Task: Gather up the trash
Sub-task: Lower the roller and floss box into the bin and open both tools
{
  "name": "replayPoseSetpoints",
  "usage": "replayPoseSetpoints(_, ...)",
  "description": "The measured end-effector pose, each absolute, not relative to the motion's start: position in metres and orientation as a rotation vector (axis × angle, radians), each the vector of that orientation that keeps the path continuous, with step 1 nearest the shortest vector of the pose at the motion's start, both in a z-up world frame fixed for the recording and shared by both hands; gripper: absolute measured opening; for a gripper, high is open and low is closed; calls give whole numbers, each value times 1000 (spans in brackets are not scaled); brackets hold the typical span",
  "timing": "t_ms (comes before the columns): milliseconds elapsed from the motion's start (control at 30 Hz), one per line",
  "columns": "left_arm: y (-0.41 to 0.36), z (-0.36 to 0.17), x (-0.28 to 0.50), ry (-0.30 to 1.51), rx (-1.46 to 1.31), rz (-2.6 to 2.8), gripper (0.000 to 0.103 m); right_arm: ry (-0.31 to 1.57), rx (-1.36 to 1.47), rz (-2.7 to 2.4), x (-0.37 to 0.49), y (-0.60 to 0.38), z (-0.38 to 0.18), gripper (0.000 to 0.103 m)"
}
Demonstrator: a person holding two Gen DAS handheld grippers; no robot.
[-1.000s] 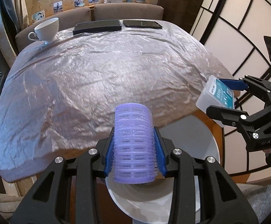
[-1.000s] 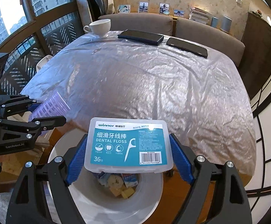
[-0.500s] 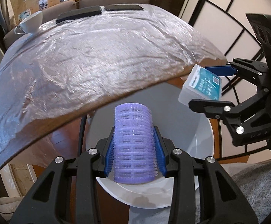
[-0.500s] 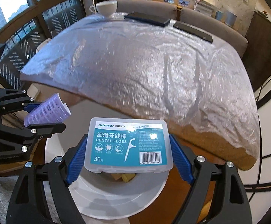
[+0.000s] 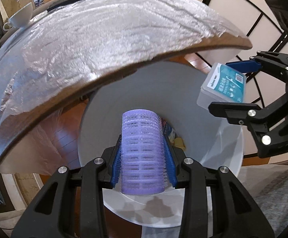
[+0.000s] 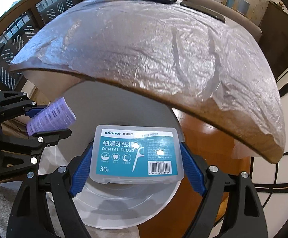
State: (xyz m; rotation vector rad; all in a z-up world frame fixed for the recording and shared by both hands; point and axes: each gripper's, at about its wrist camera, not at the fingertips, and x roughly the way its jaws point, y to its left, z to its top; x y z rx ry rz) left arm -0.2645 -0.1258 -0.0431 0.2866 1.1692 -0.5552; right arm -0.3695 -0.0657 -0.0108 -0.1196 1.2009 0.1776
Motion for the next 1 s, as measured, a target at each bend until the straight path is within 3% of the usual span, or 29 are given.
replayPoseSetpoints(800,-141,-97,-259,1235,364,-543,39,1268,-118,192,-357,-50,-66,81)
replayPoseSetpoints(833,-141,-99,-259,1240,359,-552,48,1276,-107,197,-356,-49,-68,82)
replayPoseSetpoints(867,-142,-100,-258,1241,360,-546,67,1288,-91,202,-355,-50,-70,82)
replayPoseSetpoints(933,-140,-96,-260,1215,350,-538,71,1301,-71,193,-354,-53,-70,90)
replayPoseSetpoints(1000,-139,-92,-260,1217,343,-535,71,1300,-57,184,-355,-56,-65,91)
